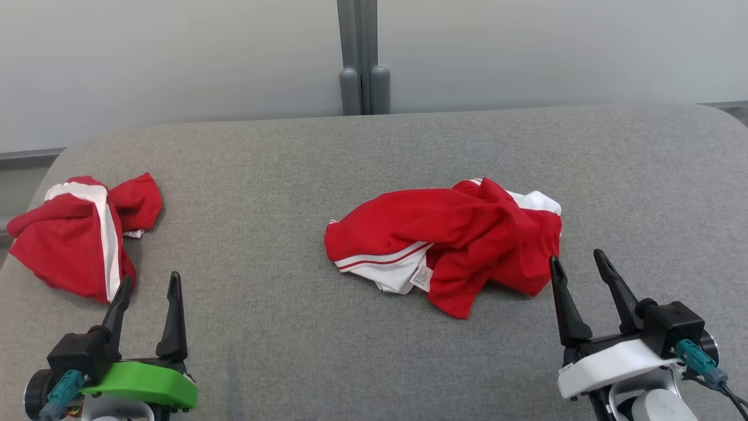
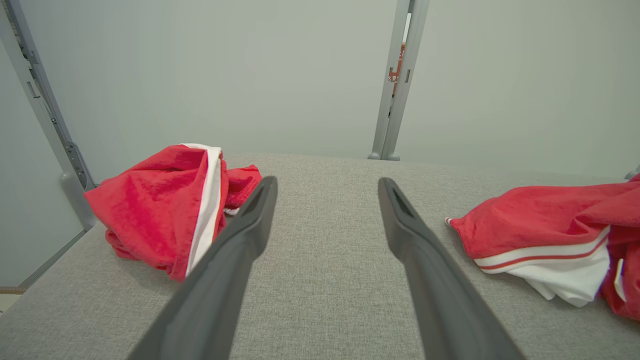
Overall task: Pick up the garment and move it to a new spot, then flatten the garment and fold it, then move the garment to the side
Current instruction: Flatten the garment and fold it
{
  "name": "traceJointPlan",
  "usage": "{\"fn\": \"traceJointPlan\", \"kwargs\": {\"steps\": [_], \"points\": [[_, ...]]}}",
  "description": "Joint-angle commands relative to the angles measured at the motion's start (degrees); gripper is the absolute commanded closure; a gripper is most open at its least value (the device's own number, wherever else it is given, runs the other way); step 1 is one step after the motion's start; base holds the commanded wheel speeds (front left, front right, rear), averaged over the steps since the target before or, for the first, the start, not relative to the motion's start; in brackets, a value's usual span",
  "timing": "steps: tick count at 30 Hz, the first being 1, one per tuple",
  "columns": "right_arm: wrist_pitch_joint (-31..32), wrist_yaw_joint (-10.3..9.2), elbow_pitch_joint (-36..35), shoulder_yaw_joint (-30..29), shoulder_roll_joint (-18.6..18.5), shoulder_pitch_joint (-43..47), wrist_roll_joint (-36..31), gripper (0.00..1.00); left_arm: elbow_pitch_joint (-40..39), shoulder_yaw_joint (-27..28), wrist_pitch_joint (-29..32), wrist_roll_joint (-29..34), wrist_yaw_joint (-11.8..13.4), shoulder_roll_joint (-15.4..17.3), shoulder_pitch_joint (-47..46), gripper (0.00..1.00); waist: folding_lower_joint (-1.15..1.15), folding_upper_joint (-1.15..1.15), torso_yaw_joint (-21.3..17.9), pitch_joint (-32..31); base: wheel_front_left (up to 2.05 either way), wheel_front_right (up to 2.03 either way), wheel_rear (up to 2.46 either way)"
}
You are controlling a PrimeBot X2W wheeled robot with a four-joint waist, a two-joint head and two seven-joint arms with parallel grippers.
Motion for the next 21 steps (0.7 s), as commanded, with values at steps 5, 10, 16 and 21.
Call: {"fn": "traceJointPlan", "kwargs": {"steps": [5,10,16,21], "points": [[0.2,-0.02,-0.3,-0.2,0.1,0.4,-0.4,0.00,-0.1,0.3,0.0,0.4,-0.2,0.0,0.2,0.00,0.00,0.00,-0.1,0.1,0.00,0.00,0.00],[0.2,-0.02,-0.4,-0.3,0.3,0.5,-0.5,0.00,0.0,0.4,0.0,0.4,-0.2,0.1,-0.1,0.00,0.00,0.00,-0.1,0.1,0.00,0.00,0.00],[0.2,-0.02,-0.2,-0.5,0.3,0.5,-0.4,0.00,0.0,0.4,0.0,0.4,-0.2,0.2,-0.1,0.00,0.00,0.00,-0.1,0.2,0.00,0.00,0.00],[0.4,-0.02,0.4,-0.1,-0.9,-1.6,-0.4,0.00,-0.2,0.2,0.0,0.3,-0.2,0.1,-0.6,0.00,0.00,0.00,0.1,0.8,0.00,0.00,0.00]]}}
